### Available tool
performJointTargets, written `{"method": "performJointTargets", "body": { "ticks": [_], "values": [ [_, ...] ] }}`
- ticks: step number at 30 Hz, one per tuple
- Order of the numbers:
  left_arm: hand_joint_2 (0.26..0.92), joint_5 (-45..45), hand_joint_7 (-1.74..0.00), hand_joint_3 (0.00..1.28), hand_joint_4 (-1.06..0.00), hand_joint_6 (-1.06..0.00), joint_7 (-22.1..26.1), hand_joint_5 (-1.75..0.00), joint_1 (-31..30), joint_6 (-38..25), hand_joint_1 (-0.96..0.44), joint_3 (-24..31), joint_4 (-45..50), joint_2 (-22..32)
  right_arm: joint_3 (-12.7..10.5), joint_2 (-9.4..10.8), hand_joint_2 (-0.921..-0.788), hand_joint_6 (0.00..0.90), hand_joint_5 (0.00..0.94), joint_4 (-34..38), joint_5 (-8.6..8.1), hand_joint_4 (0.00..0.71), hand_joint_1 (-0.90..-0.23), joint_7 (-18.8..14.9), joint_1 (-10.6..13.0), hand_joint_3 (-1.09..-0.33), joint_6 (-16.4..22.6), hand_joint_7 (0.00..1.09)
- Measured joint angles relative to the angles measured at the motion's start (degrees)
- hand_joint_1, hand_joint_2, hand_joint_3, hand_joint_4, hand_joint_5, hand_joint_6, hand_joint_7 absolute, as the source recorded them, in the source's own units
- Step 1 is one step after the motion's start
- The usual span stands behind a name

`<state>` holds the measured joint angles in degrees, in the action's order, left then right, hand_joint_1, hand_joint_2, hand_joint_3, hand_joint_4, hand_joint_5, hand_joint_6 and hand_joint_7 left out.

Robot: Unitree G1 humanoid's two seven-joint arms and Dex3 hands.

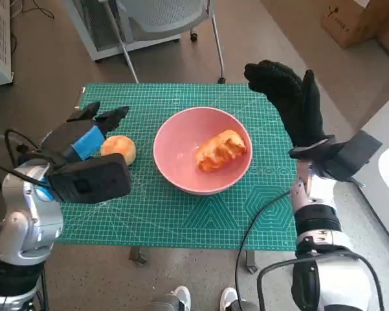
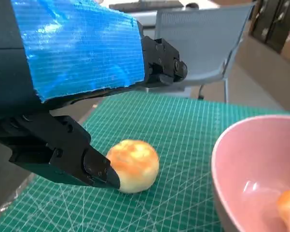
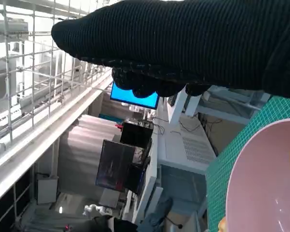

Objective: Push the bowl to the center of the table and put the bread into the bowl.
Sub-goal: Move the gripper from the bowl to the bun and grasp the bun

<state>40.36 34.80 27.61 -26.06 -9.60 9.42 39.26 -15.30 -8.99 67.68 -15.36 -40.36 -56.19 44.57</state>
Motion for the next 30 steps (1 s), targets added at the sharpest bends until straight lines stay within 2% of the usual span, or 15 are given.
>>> {"method": "performJointTargets", "body": {
  "ticks": [8,23,27,30],
  "values": [
    [0.774,2.2,0.00,0.01,-0.01,-0.19,-2.8,0.00,4.5,0.5,0.19,-3.8,-8.4,-1.9,-0.6,-0.5,-0.921,0.316,0.000,0.7,-0.15,0.191,-0.679,-1.3,-0.3,-0.719,-1.1,0.00],
    [0.782,3.5,0.00,0.01,0.00,-0.19,-8.7,0.00,15.2,4.0,0.12,-9.8,-32.9,-5.3,-1.6,-1.9,-0.921,0.329,0.008,0.9,-0.14,0.217,-0.694,-1.7,-0.4,-0.690,-2.0,0.01],
    [0.874,4.1,0.00,0.06,0.00,-0.19,-9.9,0.00,17.8,4.4,0.17,-11.6,-39.4,-6.5,-1.7,-2.0,-0.921,0.333,0.005,0.9,-0.13,0.213,-0.697,-1.7,-0.4,-0.685,-2.0,0.01],
    [0.897,4.8,0.00,0.08,0.00,-0.20,-10.8,0.00,19.4,4.4,0.19,-13.0,-43.5,-7.4,-1.8,-2.0,-0.921,0.334,0.004,0.9,-0.12,0.212,-0.697,-1.7,-0.3,-0.684,-2.0,0.01]
  ]
}}
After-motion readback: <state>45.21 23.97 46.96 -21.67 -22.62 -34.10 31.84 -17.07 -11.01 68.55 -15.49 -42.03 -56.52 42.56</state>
